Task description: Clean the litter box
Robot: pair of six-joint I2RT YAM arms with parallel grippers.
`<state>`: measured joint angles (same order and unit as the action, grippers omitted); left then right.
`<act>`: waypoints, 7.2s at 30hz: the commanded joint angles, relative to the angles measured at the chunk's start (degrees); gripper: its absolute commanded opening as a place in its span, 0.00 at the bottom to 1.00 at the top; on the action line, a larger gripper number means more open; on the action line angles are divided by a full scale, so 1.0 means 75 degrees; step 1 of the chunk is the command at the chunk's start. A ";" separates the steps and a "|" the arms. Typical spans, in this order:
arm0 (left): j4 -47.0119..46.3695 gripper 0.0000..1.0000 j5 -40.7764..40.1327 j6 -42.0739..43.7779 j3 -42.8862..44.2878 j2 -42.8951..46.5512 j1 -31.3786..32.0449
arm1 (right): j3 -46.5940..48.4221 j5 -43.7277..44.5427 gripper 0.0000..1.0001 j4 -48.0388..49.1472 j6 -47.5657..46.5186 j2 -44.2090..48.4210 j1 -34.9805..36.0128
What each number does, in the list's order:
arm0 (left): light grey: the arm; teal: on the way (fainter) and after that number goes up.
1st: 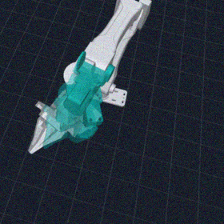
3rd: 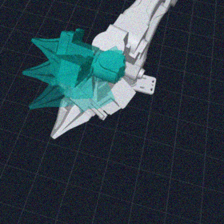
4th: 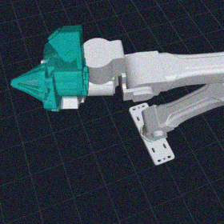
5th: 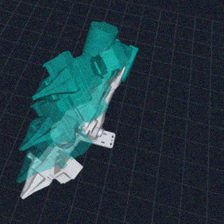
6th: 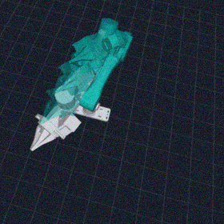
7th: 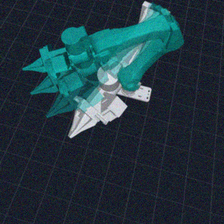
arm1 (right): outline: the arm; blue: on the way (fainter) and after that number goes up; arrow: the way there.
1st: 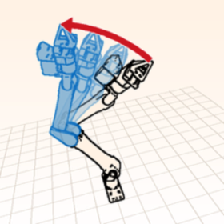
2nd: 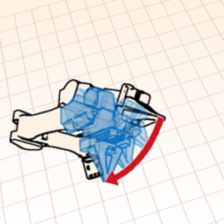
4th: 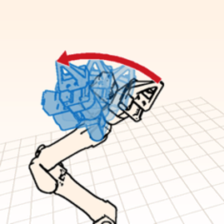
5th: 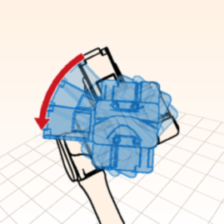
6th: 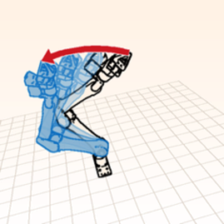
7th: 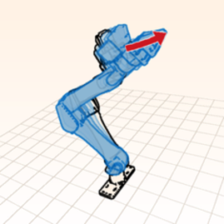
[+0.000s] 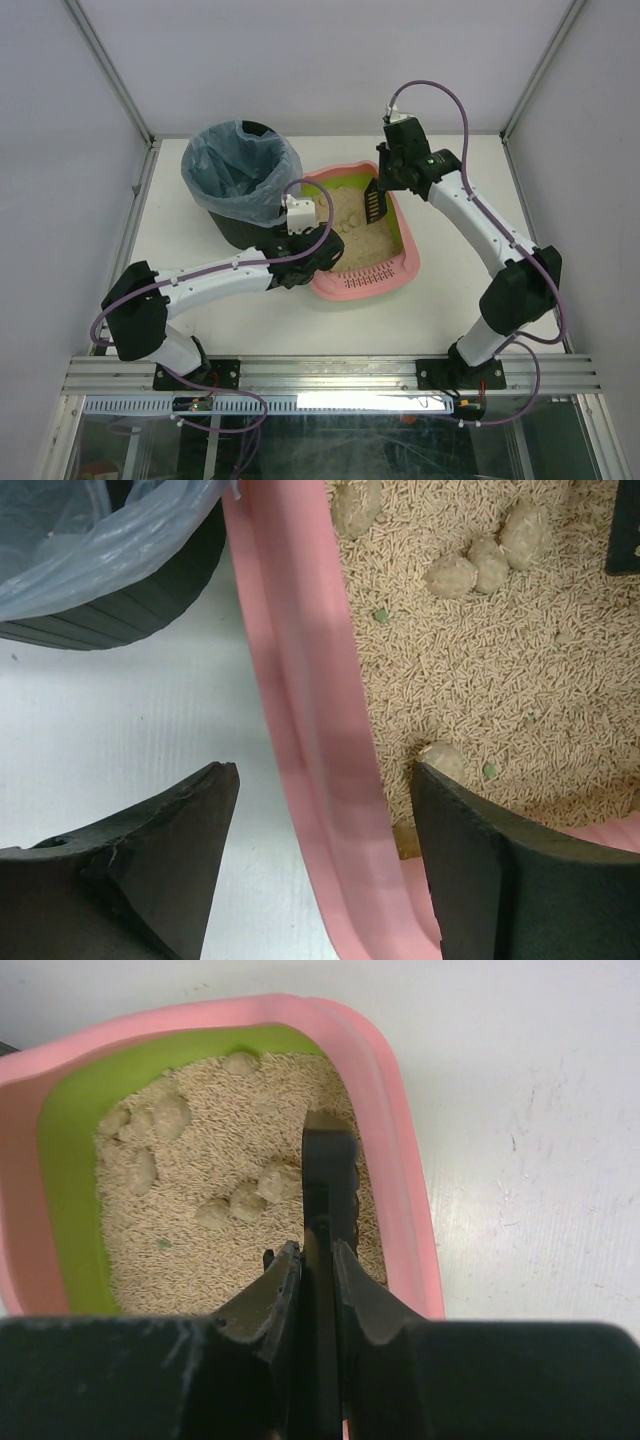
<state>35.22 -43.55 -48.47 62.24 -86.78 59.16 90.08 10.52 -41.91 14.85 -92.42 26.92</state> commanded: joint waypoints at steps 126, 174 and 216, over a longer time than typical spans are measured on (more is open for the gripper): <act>-0.7837 0.70 0.1782 0.3258 -0.3369 0.0595 -0.1703 | -0.8813 -0.4743 0.00 0.8192 0.7249 0.5830 -0.3051; -0.8061 0.75 0.1883 0.3322 -0.3510 0.0766 -0.1691 | 0.1279 -0.2569 0.00 0.5535 0.3405 -0.0327 0.0968; -0.7896 0.73 0.1904 0.3334 -0.3361 0.0708 -0.1699 | -0.1246 0.2991 0.00 0.4664 -0.1280 0.3256 0.2836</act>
<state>-21.43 -29.63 -23.31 35.62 -81.62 46.76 84.55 17.34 0.12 -2.50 -73.12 48.77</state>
